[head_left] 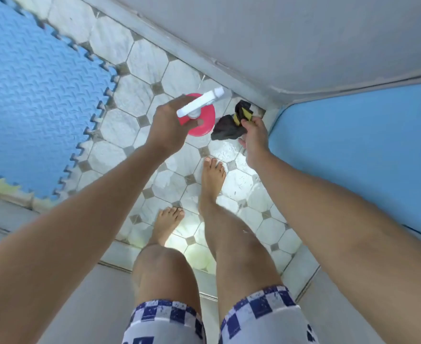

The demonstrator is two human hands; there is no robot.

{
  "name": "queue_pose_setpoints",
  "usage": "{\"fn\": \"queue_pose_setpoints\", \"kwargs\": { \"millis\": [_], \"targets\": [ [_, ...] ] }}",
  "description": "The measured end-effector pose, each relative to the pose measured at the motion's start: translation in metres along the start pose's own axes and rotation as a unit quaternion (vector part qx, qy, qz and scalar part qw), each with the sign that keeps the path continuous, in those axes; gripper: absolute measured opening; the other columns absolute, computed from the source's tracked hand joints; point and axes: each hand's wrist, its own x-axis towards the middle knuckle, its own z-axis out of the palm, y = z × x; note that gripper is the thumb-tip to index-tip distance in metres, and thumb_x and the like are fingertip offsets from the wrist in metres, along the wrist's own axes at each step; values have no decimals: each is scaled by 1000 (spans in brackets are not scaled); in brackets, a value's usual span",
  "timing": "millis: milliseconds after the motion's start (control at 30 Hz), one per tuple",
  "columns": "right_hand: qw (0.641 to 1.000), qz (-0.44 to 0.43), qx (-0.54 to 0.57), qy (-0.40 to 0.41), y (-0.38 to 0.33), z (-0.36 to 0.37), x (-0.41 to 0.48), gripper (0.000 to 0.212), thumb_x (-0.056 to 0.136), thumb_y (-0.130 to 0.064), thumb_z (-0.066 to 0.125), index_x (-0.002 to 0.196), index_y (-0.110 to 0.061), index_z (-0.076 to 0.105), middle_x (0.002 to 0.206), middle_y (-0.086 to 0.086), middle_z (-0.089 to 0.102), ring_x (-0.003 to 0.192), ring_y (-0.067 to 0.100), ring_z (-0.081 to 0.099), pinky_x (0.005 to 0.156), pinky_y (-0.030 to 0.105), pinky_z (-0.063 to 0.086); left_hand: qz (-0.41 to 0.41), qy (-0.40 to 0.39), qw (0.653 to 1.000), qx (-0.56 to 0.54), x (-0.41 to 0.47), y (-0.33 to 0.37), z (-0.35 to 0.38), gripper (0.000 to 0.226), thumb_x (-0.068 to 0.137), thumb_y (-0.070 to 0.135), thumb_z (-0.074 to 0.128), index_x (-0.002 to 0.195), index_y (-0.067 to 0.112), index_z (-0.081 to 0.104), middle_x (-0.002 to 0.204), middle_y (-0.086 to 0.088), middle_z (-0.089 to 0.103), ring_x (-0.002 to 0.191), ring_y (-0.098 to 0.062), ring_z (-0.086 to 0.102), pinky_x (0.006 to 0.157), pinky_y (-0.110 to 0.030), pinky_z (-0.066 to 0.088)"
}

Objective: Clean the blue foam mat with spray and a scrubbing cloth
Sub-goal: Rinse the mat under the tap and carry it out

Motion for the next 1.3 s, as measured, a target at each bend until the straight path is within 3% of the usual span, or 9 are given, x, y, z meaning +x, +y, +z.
{"fn": "queue_pose_setpoints", "kwargs": {
  "millis": [133,233,400,533,700,900,1033,1167,1300],
  "targets": [
    [994,-10,92,-57,-55,-21,-144,17,95,-11,53,83,-22,58,93,2,66,89,16,60,79,27,50,29,12,999,35,-86,77,-82,52,83,7,82,133,12,69,110,14,66,96,-1,59,80,-2,45],
    [994,-68,3,-90,-84,-54,-242,11,93,-26,60,83,-21,59,86,3,59,83,19,54,79,36,42,49,-16,997,56,-138,145,-135,50,81,13,86,129,20,72,97,27,65,88,-1,59,76,-6,47],
    [977,-193,-79,-36,-134,-124,-388,17,104,-31,52,93,-28,64,70,-21,58,67,1,52,66,17,41,167,-120,973,104,-203,266,-190,67,81,20,87,113,72,59,104,52,59,100,2,61,90,-19,50],
    [967,-244,-52,54,-148,-203,-494,23,106,-34,47,104,-25,68,85,-6,65,78,6,57,71,25,47,280,-198,930,133,-248,360,-186,49,78,41,78,126,35,73,108,44,55,109,-3,57,96,-39,52],
    [946,-255,29,197,-118,-312,-598,21,106,-28,47,102,-21,66,86,10,64,78,12,55,73,33,49,334,-297,886,120,-308,454,-119,64,75,44,83,109,85,48,116,56,54,108,12,58,98,-16,44],
    [916,-116,277,266,-37,-433,-682,38,103,-34,53,102,2,63,75,17,51,54,20,47,44,22,37,348,-407,835,122,-382,530,24,45,76,37,89,117,39,71,114,17,74,106,2,68,90,-23,50],
    [828,-109,498,233,29,-495,-726,34,93,-21,69,119,-2,60,110,19,73,92,28,71,66,29,57,376,-465,787,151,-447,570,135,51,75,39,87,122,28,73,115,11,76,107,-10,71,91,-31,53],
    [841,-32,367,396,106,-557,-738,47,72,-25,87,112,-15,62,105,10,75,97,28,72,90,51,57,399,-501,751,162,-510,602,232,43,80,35,87,119,30,71,107,8,76,100,-21,71,89,-40,56],
    [821,-29,312,478,142,-597,-749,54,75,-33,85,120,-21,57,108,-3,70,99,14,68,90,37,55,435,-519,714,178,-561,622,305,40,86,31,82,122,18,71,99,3,70,89,-18,63,75,-30,46]
  ]
}}
